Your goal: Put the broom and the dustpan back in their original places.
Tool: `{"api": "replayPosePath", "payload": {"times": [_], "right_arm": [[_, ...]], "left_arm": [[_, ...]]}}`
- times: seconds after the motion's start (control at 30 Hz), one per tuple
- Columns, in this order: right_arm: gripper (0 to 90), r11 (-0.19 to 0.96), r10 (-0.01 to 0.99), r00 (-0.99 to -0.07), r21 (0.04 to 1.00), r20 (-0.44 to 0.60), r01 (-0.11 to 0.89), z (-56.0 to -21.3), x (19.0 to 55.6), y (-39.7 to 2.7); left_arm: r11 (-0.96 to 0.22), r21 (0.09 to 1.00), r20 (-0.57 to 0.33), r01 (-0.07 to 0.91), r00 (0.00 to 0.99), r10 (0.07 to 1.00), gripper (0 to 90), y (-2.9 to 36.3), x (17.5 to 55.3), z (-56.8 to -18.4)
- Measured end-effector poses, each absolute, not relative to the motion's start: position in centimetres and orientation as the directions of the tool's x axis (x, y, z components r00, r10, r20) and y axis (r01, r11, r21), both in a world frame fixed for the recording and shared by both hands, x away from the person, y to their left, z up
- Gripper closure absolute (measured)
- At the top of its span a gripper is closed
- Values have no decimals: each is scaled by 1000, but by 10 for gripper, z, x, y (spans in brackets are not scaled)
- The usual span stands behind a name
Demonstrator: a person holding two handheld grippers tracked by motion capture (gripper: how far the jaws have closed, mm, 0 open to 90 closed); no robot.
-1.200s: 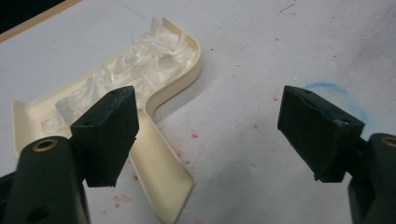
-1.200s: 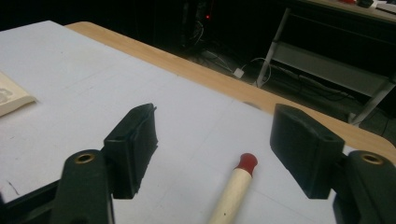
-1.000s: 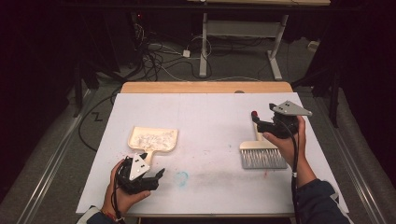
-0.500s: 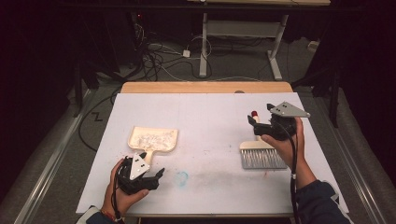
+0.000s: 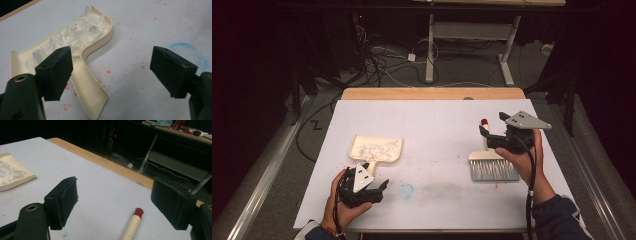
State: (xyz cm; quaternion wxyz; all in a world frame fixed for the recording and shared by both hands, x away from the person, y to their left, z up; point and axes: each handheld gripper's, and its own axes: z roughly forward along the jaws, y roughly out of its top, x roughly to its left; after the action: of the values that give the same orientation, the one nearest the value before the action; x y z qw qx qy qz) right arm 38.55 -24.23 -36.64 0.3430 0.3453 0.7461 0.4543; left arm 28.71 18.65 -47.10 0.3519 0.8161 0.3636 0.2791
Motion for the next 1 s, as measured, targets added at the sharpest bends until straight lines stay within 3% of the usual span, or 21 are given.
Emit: {"api": "replayPosePath", "payload": {"times": [1.0], "right_arm": [[216, 400, 780, -571, 905, -254, 144, -355, 348, -241]], "left_arm": [[-514, 763, 214, 392, 597, 773, 184, 184, 285, -471]]}}
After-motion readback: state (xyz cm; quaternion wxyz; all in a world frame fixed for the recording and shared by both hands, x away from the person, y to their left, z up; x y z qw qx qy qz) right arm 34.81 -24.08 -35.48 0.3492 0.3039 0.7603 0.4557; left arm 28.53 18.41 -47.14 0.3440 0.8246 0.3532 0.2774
